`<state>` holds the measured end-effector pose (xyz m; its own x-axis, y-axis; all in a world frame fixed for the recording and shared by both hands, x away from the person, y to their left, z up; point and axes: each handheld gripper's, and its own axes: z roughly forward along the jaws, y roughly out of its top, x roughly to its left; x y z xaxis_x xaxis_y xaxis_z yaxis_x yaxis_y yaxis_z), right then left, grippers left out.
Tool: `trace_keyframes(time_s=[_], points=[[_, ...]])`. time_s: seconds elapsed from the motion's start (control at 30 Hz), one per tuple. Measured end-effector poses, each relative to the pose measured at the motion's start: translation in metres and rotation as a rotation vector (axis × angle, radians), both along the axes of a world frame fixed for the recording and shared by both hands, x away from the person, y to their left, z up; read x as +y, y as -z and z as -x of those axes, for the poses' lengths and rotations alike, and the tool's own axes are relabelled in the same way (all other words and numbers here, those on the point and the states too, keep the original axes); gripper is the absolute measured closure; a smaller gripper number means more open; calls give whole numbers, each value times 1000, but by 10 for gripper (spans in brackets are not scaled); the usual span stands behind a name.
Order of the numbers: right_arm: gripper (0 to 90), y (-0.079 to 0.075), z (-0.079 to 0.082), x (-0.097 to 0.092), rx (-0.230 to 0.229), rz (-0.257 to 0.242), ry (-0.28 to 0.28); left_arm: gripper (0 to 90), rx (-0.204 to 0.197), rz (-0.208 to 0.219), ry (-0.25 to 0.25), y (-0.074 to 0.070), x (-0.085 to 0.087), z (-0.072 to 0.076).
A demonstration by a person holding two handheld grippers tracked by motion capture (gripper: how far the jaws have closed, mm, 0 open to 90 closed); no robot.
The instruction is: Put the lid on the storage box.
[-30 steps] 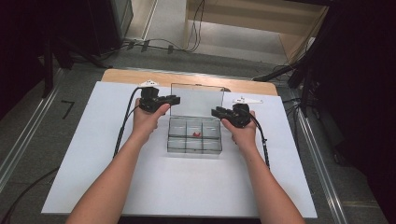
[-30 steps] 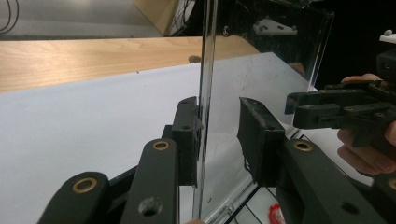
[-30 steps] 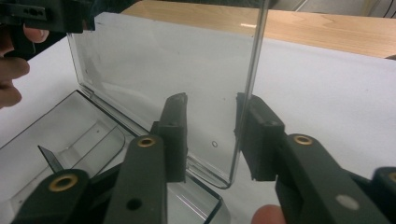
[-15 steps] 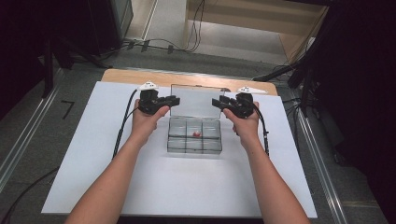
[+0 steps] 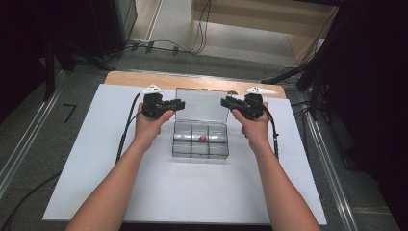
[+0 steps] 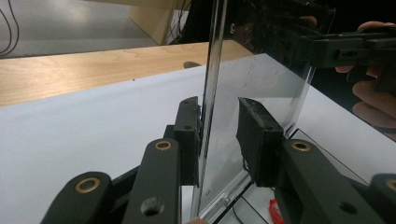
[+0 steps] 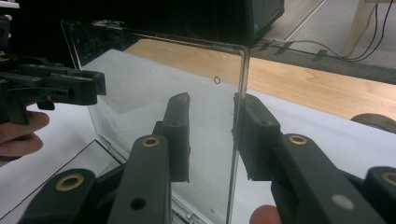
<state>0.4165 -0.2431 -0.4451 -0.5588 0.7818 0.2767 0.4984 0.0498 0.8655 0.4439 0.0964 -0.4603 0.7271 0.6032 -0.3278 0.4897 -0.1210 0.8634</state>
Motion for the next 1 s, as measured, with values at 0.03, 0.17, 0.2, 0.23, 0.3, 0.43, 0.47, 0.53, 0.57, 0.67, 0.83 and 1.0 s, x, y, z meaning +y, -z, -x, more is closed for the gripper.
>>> trace_keyframes(time_s=[0.03, 0.17, 0.2, 0.23, 0.3, 0.43, 0.47, 0.53, 0.57, 0.67, 0.83, 1.0], points=[[657, 0, 1, 0, 0, -1, -1, 681, 2, 0, 0, 0, 0, 0], [660, 1, 4, -1, -13, -4, -3, 608, 9, -3, 9, -3, -1, 2], [660, 1, 5, -1, -17, -3, -5, 574, 12, -6, 11, -4, -1, 3], [660, 0, 6, -1, -17, -2, -3, 552, 15, -1, 20, -5, 0, 3], [661, 0, 8, -1, -20, 0, -8, 518, 17, 7, 33, -8, 2, 5], [661, 0, 11, -1, -31, 7, -15, 500, 6, 7, 34, -14, 8, 7], [660, 0, 12, -1, -32, 7, -16, 500, 4, 11, 30, -16, 9, 7], [660, 0, 13, -1, -36, 9, -16, 501, 1, 19, 24, -18, 12, 7], [659, 0, 14, -1, -36, 8, -14, 502, 0, 19, 24, -19, 13, 7], [657, 0, 16, -1, -44, 6, -16, 508, 1, 33, 27, -21, 13, 8], [654, 0, 20, -1, -51, 8, -20, 519, -6, 29, 38, -22, 11, 10], [649, 1, 26, -2, -61, 5, -26, 575, -8, 20, 47, -24, 8, 13]])
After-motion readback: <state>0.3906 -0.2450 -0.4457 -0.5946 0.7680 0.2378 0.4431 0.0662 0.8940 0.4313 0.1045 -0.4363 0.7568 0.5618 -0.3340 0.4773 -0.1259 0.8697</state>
